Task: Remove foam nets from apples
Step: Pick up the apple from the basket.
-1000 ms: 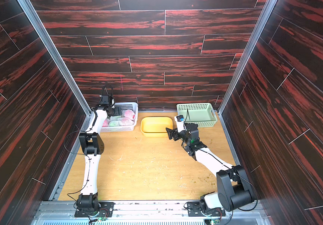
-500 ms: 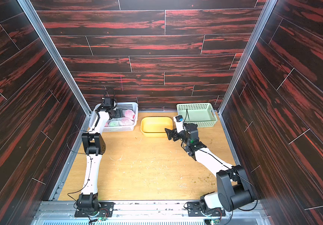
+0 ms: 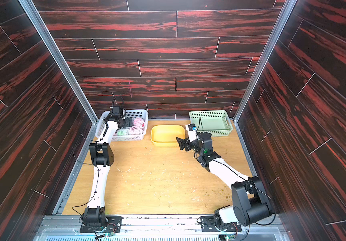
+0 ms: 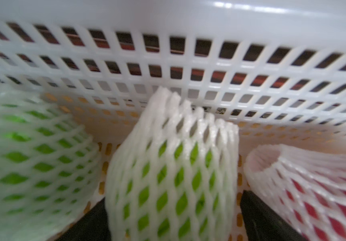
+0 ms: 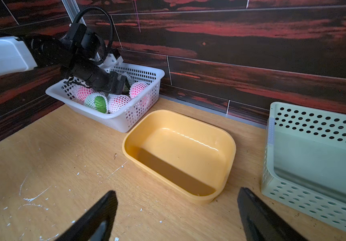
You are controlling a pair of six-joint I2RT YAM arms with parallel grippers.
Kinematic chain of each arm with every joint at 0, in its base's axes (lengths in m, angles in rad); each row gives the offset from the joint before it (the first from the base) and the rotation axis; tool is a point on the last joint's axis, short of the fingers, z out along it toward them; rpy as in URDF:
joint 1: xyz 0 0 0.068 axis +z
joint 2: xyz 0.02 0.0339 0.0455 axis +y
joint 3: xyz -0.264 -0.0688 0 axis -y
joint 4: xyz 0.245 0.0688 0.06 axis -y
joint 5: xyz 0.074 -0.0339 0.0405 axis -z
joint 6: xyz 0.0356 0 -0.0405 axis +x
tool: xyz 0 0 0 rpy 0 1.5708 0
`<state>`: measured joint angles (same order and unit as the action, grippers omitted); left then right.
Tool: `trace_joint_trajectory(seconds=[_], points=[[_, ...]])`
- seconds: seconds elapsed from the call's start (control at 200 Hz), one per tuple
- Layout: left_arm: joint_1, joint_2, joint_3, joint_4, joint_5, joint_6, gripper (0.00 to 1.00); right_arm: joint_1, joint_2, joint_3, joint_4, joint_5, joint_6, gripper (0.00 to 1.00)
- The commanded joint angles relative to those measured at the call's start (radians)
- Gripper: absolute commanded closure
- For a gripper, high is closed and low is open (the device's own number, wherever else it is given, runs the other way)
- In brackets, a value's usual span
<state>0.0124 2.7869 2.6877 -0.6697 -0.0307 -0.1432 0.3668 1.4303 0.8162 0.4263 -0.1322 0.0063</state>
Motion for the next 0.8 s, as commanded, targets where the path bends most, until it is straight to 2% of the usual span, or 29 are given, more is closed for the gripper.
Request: trace_joint_trajectory(seconds=[0.0, 0.07, 0.306, 0.501, 0.581, 0.792], points=[[0.005, 0.010, 0.024, 0.007, 0.005, -0.015, 0.07, 0.008, 0.033, 0.020, 0.014, -0.008, -0.003, 0.06], [0.006, 0.014, 0.024, 0.015, 0.007, -0.015, 0.13, 0.008, 0.036, 0.023, 0.010, -0.010, -0.002, 0.06], [0.009, 0.020, 0.024, 0.027, 0.001, -0.022, 0.16, 0.008, 0.033, 0.026, 0.004, -0.011, -0.003, 0.06], [0.009, 0.008, 0.024, 0.027, 0.009, -0.022, 0.27, 0.008, 0.033, 0.035, -0.007, -0.018, 0.001, 0.06], [0.009, -0.006, 0.018, 0.026, 0.016, -0.020, 0.35, 0.008, 0.030, 0.037, -0.009, -0.018, 0.001, 0.06], [0.009, -0.053, -0.002, 0.031, 0.012, -0.006, 0.41, 0.007, 0.024, 0.036, -0.007, -0.023, 0.002, 0.06]])
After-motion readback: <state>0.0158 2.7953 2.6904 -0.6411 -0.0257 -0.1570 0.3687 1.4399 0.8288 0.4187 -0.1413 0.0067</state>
